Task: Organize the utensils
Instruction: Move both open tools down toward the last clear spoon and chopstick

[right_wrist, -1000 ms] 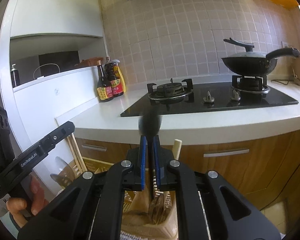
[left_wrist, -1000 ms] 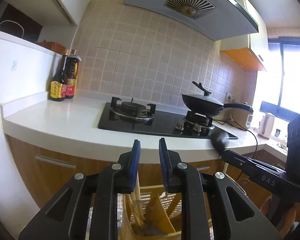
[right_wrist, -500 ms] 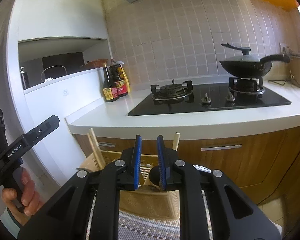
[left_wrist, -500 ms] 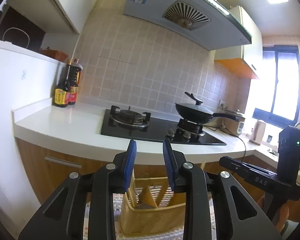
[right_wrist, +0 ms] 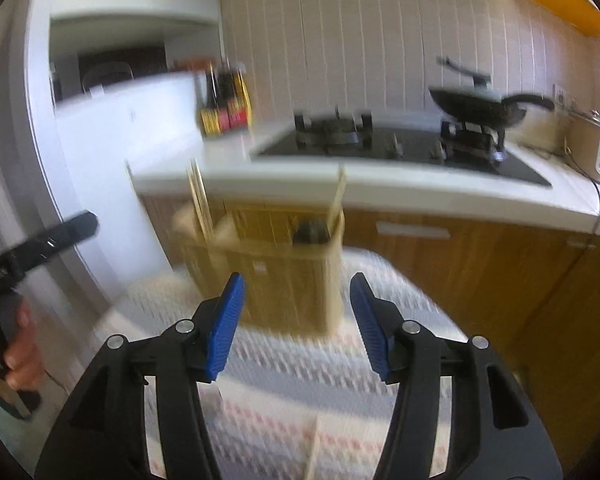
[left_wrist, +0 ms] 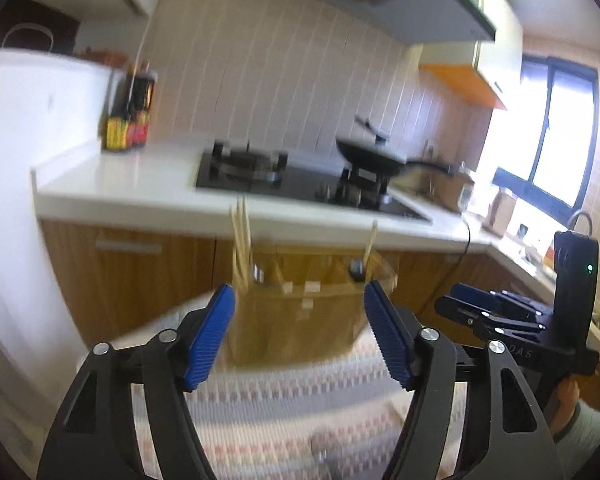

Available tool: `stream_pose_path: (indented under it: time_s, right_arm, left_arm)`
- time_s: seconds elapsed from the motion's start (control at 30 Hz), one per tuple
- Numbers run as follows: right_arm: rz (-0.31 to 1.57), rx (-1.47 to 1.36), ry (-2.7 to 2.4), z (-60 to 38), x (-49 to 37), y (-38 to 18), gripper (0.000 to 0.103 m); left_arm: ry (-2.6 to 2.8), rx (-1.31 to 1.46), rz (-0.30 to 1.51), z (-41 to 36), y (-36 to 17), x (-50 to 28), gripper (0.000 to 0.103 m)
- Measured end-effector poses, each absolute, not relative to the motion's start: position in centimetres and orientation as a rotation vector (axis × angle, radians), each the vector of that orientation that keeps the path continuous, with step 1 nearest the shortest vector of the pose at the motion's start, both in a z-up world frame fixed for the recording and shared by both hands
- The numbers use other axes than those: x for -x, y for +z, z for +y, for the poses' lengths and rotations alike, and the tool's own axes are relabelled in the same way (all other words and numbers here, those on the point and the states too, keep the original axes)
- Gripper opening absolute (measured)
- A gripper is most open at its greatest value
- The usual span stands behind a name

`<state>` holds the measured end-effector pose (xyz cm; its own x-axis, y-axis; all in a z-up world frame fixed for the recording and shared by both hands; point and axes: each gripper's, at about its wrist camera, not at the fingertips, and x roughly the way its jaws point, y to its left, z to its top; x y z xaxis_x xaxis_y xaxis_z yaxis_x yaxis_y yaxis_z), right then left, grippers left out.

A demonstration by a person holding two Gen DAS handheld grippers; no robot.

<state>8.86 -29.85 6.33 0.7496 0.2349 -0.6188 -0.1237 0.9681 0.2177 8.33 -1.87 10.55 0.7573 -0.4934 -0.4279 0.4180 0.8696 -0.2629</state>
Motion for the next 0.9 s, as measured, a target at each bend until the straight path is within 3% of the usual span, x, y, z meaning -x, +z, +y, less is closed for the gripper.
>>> stream_pose_path:
  time_s: [0.3, 0.53, 0.67, 0.73, 0.9]
  right_arm:
    - [1.173, -0.18, 0.179, -30.0, -7.8, -0.8, 0.051]
    - [1.394, -0.237, 0.216, -29.9, -6.4, -4.6, 0.051]
    - [1.475, -0.208, 0.22, -29.3, -6.0, -5.7, 0.036]
    - [1.511, -0.201, 0.232, -28.8, -5.7, -6.3, 0.034]
    - [1.551, -0.169, 0.222, -27.6, -5.5, -6.9, 0.03]
  left_arm:
    - [-0.561, 0.168, 0.866, -2.6, 4.3, -8.1, 0.066]
    - [-0.604, 0.052, 1.138, -6.0, -1.0, -8.1, 0.064]
    - [-0.611, 0.007, 1.239, -7.6, -3.5, -8.2, 0.058]
    - [-0.614, -0.027, 1.261, -8.2, -4.1, -8.3, 0.051]
    - [-0.595, -0.098, 1.264, -9.7, -4.3, -8.3, 0.046]
